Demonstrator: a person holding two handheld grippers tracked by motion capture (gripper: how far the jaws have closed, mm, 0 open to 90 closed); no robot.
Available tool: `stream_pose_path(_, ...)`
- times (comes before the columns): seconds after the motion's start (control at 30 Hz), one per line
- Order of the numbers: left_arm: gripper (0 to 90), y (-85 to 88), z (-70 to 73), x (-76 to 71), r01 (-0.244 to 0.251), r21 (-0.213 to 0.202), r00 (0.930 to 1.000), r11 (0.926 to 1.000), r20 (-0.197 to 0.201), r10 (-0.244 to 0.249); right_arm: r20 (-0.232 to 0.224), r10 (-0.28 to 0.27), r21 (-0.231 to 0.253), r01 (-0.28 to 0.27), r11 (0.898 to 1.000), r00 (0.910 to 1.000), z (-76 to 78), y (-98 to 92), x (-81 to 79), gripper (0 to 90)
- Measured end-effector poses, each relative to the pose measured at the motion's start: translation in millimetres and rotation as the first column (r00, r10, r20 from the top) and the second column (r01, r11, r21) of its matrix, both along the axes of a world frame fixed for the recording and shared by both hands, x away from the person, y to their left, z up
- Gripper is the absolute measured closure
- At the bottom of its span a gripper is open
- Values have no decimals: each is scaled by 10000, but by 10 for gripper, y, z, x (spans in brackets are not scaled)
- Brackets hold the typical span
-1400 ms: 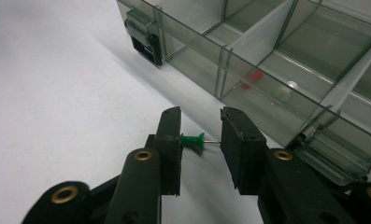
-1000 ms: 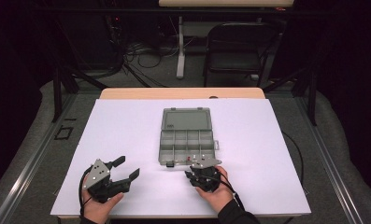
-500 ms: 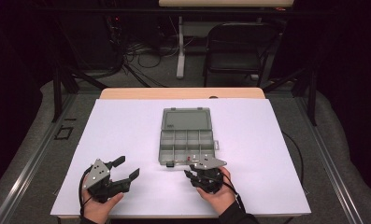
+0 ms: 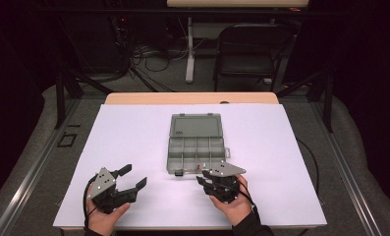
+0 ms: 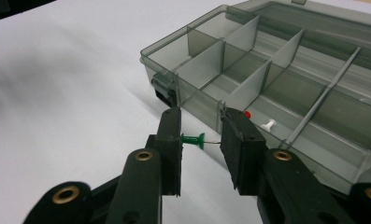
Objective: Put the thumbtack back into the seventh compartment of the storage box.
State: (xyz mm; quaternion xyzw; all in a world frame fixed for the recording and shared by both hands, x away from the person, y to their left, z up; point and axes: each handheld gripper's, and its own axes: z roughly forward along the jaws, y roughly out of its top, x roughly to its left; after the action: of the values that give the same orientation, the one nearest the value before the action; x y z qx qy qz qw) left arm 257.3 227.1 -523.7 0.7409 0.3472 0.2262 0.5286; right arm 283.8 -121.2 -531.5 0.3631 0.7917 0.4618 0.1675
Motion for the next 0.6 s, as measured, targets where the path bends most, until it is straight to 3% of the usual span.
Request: stream_pose_path(0.6,281,0,3,-1,-39,-10,10000,10000,5,39,329,-39,355,28,9994,9995,249,-66,0,689)
